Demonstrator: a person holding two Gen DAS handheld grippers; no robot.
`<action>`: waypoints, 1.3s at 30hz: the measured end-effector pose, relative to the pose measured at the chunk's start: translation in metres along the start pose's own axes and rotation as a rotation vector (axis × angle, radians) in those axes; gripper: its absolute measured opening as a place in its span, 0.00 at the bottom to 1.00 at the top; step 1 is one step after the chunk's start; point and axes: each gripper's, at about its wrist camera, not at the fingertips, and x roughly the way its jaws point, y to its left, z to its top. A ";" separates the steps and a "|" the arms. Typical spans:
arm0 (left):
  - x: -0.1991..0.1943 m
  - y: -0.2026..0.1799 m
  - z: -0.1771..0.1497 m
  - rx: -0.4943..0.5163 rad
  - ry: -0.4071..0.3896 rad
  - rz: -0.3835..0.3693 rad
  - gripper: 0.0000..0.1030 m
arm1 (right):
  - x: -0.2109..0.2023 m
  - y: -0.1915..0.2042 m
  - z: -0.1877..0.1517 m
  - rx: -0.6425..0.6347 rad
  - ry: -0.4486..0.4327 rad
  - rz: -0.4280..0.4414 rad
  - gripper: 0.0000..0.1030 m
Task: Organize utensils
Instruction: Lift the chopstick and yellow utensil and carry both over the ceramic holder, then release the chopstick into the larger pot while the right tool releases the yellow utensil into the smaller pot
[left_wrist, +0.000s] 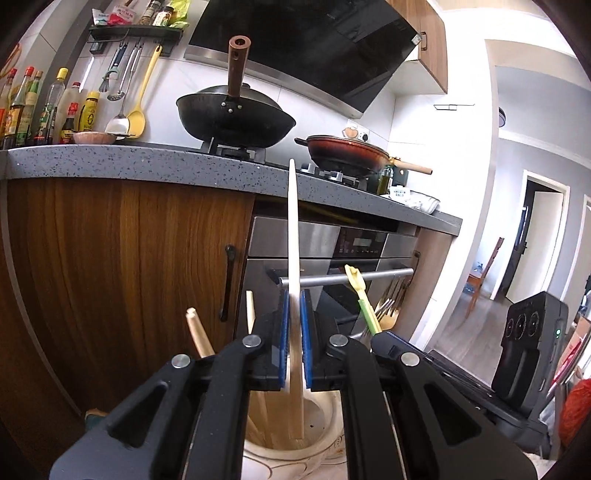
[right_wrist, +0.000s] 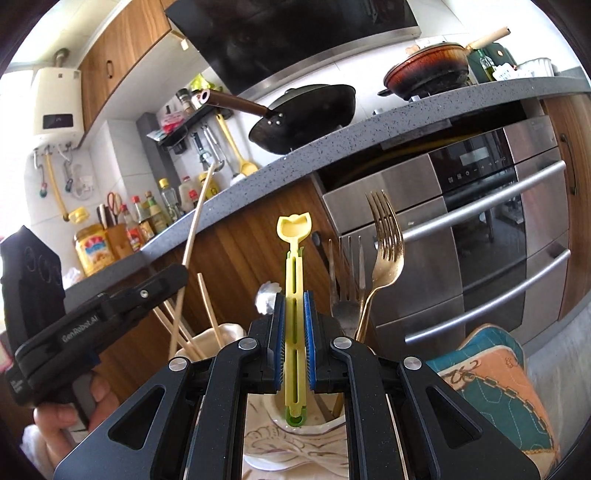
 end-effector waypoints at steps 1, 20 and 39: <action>0.001 -0.001 -0.003 0.009 -0.001 0.001 0.06 | 0.000 0.000 0.000 -0.001 0.000 0.001 0.10; -0.015 0.002 -0.042 0.107 0.055 -0.017 0.06 | 0.011 -0.010 -0.010 0.068 0.012 0.026 0.10; -0.034 0.010 -0.050 0.063 0.049 -0.117 0.27 | 0.027 0.009 -0.021 -0.111 -0.034 -0.143 0.10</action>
